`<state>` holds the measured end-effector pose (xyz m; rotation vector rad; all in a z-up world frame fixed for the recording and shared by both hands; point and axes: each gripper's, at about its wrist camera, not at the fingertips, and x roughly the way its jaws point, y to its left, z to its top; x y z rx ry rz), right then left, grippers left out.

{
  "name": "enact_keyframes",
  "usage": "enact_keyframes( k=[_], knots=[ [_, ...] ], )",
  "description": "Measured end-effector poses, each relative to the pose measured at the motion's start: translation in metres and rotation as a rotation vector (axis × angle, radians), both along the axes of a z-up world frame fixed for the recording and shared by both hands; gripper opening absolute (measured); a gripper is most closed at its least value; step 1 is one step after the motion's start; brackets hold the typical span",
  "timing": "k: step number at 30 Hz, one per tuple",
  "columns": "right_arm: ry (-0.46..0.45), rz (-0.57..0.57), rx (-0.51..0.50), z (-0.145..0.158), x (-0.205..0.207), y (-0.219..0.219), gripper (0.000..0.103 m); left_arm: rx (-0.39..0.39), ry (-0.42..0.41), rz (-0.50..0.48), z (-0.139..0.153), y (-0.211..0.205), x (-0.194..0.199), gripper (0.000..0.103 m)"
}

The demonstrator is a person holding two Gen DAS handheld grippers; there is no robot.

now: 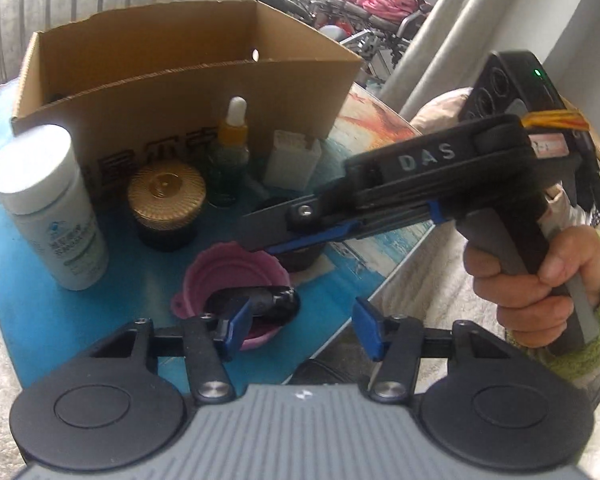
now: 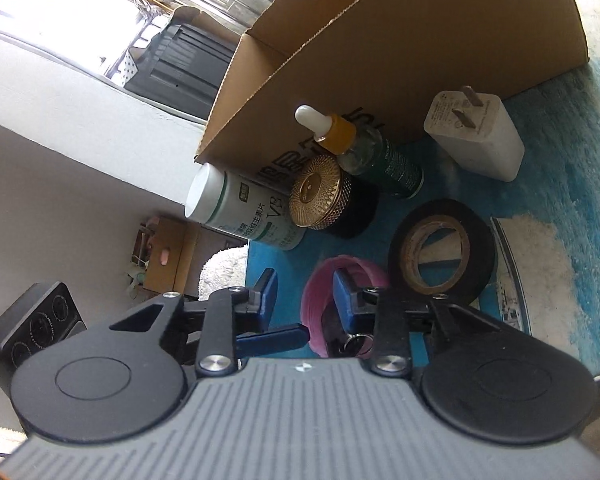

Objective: Organize rigid objects
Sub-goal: 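Withdraw the right tool from the box back toward the pink cup, then grasp another black cylinder in the pink cup with the right tool, then lift the black cylinder with the right tool and carry it toward the box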

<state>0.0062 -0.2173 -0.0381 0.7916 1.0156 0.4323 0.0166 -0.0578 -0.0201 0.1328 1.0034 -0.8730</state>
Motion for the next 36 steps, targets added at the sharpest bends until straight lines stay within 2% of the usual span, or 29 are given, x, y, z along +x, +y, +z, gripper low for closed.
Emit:
enact_keyframes(
  k=[11, 19, 26, 30, 36],
  knots=[
    [0.074, 0.018, -0.019, -0.019, 0.005, 0.008, 0.029, 0.05, 0.033, 0.023, -0.011, -0.003, 0.007, 0.052],
    [0.103, 0.023, -0.018, -0.024, 0.01, 0.011, 0.029, 0.042, 0.041, 0.032, -0.013, -0.001, 0.012, 0.055],
    [0.154, 0.107, -0.082, -0.02, 0.018, 0.019, 0.027, 0.049, 0.057, 0.026, -0.016, -0.006, 0.015, 0.055],
    [0.196, 0.108, -0.025, -0.025, 0.025, 0.015, 0.027, 0.049, 0.05, 0.02, -0.018, -0.007, 0.013, 0.055],
    [0.188, 0.077, 0.012, -0.028, 0.02, 0.014, 0.018, 0.031, 0.05, 0.064, -0.018, -0.001, 0.016, 0.05]
  ],
)
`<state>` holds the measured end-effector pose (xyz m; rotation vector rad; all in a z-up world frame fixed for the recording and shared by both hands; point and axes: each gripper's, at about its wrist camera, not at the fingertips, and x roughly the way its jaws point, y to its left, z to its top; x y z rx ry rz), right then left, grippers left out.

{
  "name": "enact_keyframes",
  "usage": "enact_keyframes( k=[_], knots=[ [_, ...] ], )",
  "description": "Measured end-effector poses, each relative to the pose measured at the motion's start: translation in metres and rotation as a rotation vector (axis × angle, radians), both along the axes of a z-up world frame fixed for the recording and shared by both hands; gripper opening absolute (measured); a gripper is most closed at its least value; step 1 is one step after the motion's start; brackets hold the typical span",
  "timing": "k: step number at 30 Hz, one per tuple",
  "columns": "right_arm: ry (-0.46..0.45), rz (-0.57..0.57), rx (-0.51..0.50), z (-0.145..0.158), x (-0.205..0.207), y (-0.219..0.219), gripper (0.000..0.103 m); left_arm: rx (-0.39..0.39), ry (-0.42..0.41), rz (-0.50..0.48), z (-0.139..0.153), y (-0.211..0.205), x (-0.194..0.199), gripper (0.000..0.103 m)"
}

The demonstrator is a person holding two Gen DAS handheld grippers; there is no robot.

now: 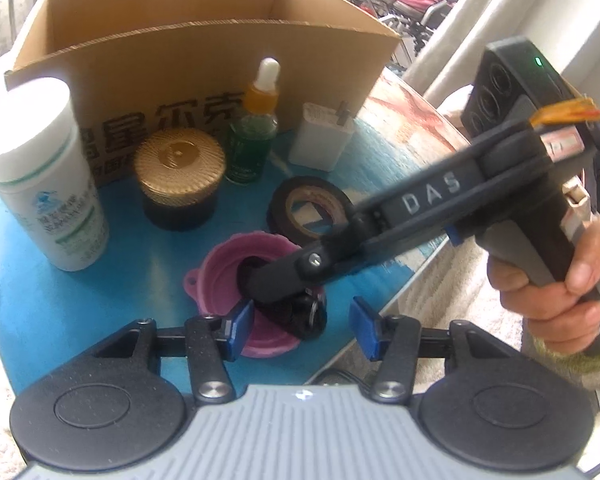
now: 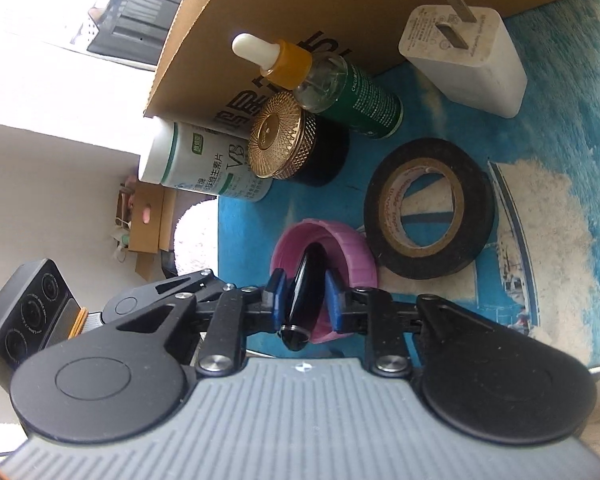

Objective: Organize rigid objects
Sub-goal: 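Lift the black cylinder with the right tool and carry it toward the box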

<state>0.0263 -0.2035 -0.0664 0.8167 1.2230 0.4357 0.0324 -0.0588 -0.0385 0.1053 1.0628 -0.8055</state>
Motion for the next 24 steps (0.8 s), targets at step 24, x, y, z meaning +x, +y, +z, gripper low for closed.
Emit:
enact_keyframes(
  k=[24],
  knots=[
    [-0.307, -0.035, 0.002, 0.102, 0.012, -0.004, 0.015, -0.042, -0.283, 0.042, 0.092, 0.008, -0.007, 0.037]
  ],
)
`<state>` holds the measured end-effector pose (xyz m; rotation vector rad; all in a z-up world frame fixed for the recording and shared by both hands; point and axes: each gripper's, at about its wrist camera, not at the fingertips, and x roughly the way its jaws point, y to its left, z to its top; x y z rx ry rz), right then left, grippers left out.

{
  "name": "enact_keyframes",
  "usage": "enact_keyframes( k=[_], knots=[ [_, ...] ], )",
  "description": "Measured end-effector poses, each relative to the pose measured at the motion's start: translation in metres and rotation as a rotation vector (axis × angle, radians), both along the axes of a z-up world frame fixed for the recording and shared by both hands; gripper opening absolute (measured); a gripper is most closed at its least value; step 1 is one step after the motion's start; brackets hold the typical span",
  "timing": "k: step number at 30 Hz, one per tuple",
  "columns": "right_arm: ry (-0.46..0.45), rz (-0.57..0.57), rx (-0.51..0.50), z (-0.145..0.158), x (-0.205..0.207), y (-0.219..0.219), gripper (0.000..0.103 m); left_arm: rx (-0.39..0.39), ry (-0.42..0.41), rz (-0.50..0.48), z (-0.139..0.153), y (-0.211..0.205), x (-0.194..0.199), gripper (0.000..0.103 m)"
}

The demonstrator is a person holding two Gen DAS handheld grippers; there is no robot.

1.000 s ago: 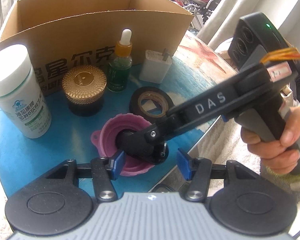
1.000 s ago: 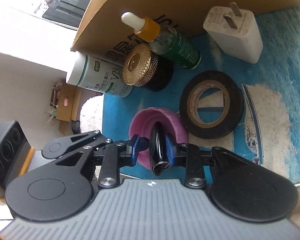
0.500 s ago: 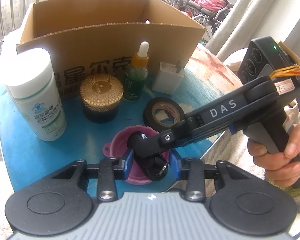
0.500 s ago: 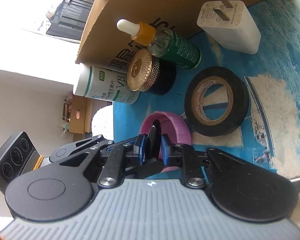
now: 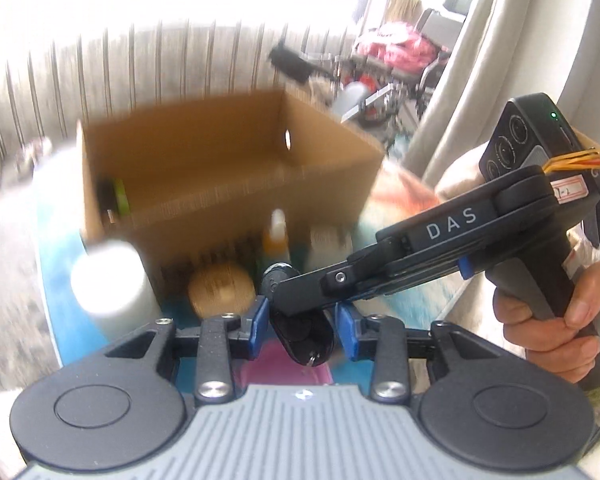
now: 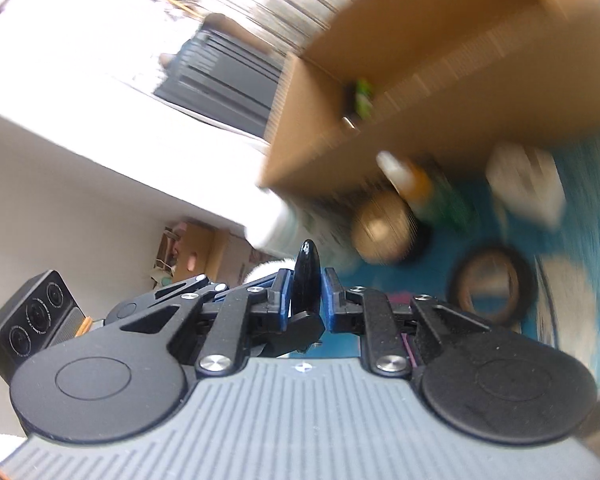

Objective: Organize rigid objects
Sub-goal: 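Lift the black cylinder with the right tool and carry it toward the box, then open the right tool to drop the black cylinder into the box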

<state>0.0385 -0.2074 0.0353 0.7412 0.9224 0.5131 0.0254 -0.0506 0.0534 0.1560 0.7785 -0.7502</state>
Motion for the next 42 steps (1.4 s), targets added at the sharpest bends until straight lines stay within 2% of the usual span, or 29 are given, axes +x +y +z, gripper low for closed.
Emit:
enact_keyframes(
  k=[3, 7, 13, 19, 24, 29, 31, 33, 35, 38, 42],
  knots=[
    [-0.07, 0.03, -0.055, 0.031, 0.029, 0.003, 0.015, 0.004, -0.066, 0.013, 0.025, -0.005, 0.014, 0.037],
    [-0.061, 0.067, -0.074, 0.048, 0.082, 0.001, 0.015, 0.017, -0.087, 0.043, 0.049, -0.012, 0.047, 0.037],
    [0.064, 0.102, -0.075, 0.037, 0.175, -0.008, 0.015, 0.042, 0.047, 0.088, 0.052, -0.028, 0.131, 0.037],
    [0.195, 0.123, -0.106, -0.001, 0.244, -0.007, 0.015, 0.065, 0.24, 0.144, 0.018, -0.034, 0.207, 0.037],
    [0.268, 0.125, -0.146, -0.038, 0.285, 0.001, 0.015, 0.111, 0.314, 0.223, -0.011, -0.034, 0.243, 0.037],
    [0.281, 0.146, -0.226, -0.064, 0.302, 0.013, 0.018, 0.12, 0.307, 0.261, -0.016, -0.032, 0.249, 0.038],
    [0.274, 0.128, -0.23, -0.067, 0.303, 0.011, 0.018, 0.124, 0.292, 0.257, -0.013, -0.033, 0.247, 0.04],
    [0.268, 0.128, -0.215, -0.066, 0.304, 0.009, 0.024, 0.123, 0.276, 0.253, -0.007, -0.034, 0.243, 0.042],
    [0.256, 0.113, -0.196, -0.059, 0.299, 0.005, 0.033, 0.112, 0.267, 0.251, -0.001, -0.034, 0.239, 0.045],
    [0.214, 0.099, -0.17, -0.04, 0.285, -0.004, 0.036, 0.087, 0.245, 0.244, 0.011, -0.032, 0.231, 0.046],
    [0.113, 0.082, -0.133, 0.005, 0.241, -0.023, 0.044, 0.059, 0.189, 0.226, 0.033, -0.024, 0.211, 0.053]
  ],
)
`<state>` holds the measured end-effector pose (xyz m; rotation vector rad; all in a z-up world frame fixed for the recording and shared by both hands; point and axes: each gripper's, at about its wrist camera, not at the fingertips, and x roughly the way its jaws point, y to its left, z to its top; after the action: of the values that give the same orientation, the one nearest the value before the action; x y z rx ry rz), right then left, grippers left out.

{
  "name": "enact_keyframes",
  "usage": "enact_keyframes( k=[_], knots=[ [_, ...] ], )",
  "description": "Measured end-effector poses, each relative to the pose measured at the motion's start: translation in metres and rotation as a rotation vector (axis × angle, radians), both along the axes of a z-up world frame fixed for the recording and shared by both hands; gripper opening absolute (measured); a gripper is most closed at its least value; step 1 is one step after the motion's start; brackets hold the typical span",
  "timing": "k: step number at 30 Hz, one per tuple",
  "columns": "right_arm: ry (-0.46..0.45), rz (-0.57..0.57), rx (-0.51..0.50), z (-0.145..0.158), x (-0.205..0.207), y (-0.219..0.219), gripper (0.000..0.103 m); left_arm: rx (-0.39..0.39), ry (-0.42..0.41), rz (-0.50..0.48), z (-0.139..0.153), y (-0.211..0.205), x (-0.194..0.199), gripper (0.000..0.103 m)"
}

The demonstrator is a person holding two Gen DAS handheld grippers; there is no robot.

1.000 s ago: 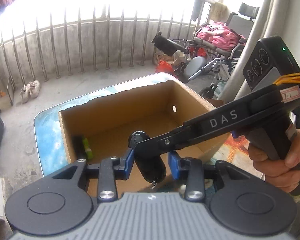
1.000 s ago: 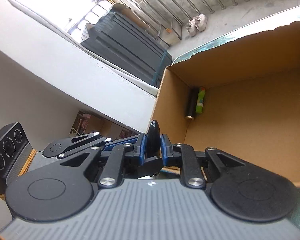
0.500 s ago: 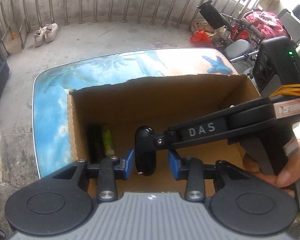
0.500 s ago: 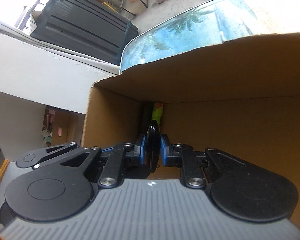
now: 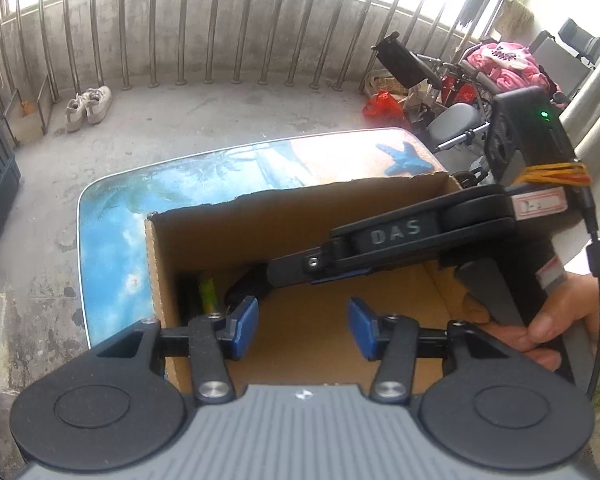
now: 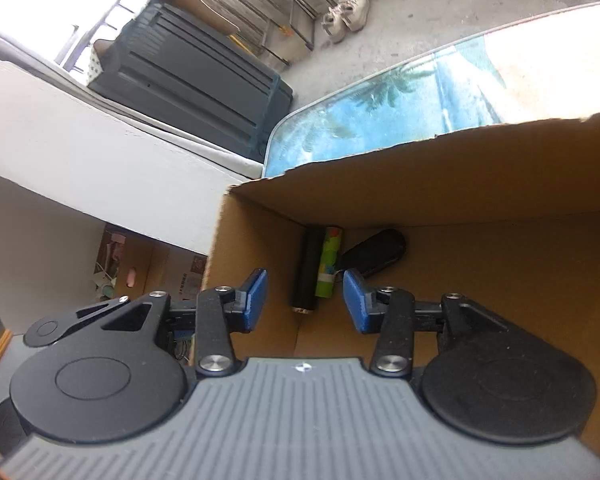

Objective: Organize rigid objects
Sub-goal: 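Open the right tool to drop the black cylinder into the box, then grasp the rim of the pink cup with the right tool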

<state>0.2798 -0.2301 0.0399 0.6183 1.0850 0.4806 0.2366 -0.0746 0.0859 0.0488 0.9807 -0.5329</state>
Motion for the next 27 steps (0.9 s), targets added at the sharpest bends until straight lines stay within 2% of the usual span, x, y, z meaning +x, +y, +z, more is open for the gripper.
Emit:
enact_keyframes(
  k=[4, 7, 11, 13, 15, 17, 19, 23, 27],
  knots=[
    [-0.121, -0.034, 0.055, 0.046, -0.063, -0.023, 0.046, -0.032, -0.071, -0.026, 0.025, 0.016, -0.034, 0.059],
    [-0.233, -0.071, 0.112, 0.077, -0.126, -0.044, 0.047, -0.059, -0.126, -0.049, 0.044, 0.033, -0.065, 0.064],
    [-0.313, -0.108, 0.171, 0.089, -0.207, -0.062, 0.049, -0.1, -0.198, -0.086, 0.06, 0.057, -0.114, 0.075],
    [-0.311, -0.128, 0.209, 0.082, -0.246, -0.07, 0.05, -0.112, -0.213, -0.096, 0.059, 0.066, -0.135, 0.079],
    [-0.293, -0.148, 0.249, 0.067, -0.282, -0.078, 0.055, -0.112, -0.212, -0.097, 0.052, 0.072, -0.151, 0.087],
    [-0.27, -0.179, 0.258, 0.05, -0.306, -0.078, 0.064, -0.106, -0.211, -0.09, 0.037, 0.076, -0.166, 0.089],
    [-0.232, -0.216, 0.252, 0.026, -0.33, -0.076, 0.066, -0.077, -0.2, -0.084, 0.016, 0.077, -0.177, 0.09],
    [-0.128, -0.263, 0.157, -0.022, -0.353, -0.045, 0.068, 0.017, -0.158, -0.095, -0.034, 0.067, -0.191, 0.09],
    [-0.059, -0.268, 0.06, -0.054, -0.353, -0.022, 0.066, 0.043, -0.099, -0.169, -0.076, 0.048, -0.207, 0.089]
  ],
)
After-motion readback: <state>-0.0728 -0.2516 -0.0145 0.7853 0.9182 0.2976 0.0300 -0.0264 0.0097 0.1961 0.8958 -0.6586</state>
